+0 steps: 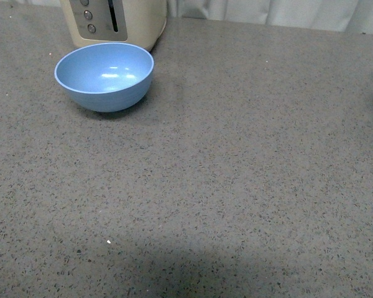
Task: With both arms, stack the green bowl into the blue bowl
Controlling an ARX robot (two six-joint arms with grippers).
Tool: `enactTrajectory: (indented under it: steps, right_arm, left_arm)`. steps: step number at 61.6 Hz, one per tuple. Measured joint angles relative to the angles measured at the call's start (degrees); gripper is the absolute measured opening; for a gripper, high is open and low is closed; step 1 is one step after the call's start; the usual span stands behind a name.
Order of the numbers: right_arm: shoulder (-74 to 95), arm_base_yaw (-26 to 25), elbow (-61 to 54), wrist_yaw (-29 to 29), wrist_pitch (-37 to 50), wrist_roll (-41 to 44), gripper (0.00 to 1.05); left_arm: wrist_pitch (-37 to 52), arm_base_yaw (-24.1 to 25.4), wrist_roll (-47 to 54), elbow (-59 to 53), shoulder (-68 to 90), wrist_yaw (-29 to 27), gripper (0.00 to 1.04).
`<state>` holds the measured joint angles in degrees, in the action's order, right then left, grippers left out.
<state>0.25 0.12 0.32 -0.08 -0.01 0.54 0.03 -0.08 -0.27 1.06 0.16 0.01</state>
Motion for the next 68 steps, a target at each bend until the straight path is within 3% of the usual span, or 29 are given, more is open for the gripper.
enactTrajectory:
  steps: [68]
  right_arm:
    - [0.00, 0.00, 0.00, 0.00, 0.00, 0.02, 0.95]
  left_arm:
    - [0.00, 0.00, 0.00, 0.00, 0.00, -0.02, 0.98]
